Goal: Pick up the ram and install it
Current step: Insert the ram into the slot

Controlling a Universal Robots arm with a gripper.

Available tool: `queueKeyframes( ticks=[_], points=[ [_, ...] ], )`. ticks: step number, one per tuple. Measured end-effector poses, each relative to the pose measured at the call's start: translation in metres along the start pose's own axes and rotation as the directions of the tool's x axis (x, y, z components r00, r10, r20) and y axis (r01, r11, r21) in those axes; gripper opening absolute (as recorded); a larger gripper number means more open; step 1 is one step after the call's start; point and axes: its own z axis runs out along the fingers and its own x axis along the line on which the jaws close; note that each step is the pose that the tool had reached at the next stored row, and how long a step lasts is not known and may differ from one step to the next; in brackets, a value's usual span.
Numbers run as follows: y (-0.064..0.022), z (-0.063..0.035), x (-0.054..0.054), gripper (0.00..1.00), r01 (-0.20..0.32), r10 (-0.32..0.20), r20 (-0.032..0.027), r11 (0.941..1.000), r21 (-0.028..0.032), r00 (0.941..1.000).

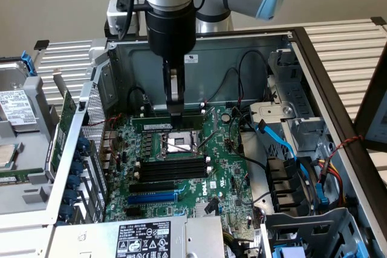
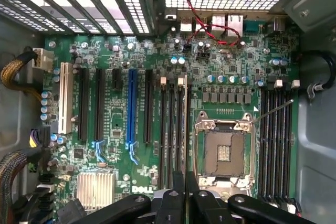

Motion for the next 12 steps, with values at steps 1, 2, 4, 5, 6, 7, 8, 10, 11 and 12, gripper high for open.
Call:
queueKeyframes(
  ticks=[1,2,4,5,6,7,8,10,11,12],
  points=[
    [0.0,0.0008,0.0,0.13,0.002,-0.002,0.0003,1.0,0.0,1.0],
    [0.0,0.0014,0.0,0.13,0.005,-0.005,0.0006,1.0,0.0,1.0],
    [-0.0002,0.003,0.001,0.13,0.012,-0.012,0.0023,0.9999,0.0,0.9999],
    [-0.0002,0.0043,0.001,0.13,0.014,-0.014,0.003,0.9999,0.0001,0.9999],
    [-0.0001,0.0055,0.002,0.13,0.015,-0.015,0.0034,0.9999,0.0001,0.9999],
    [-0.0002,0.0062,0.002,0.13,0.017,-0.017,0.0041,0.9999,0.0001,0.9999],
    [-0.0002,0.0071,0.002,0.13,0.017,-0.017,0.0048,0.9999,0.0002,0.9998],
    [-0.0006,0.0092,0.002,0.13,0.018,-0.018,0.0053,0.9998,0.0002,0.9998],
    [-0.0006,0.0101,0.002,0.13,0.018,-0.018,0.0052,0.9998,0.0001,0.9998],
    [-0.0006,0.011,0.002,0.13,0.018,-0.018,0.0052,0.9998,0.0001,0.9998]
  ],
)
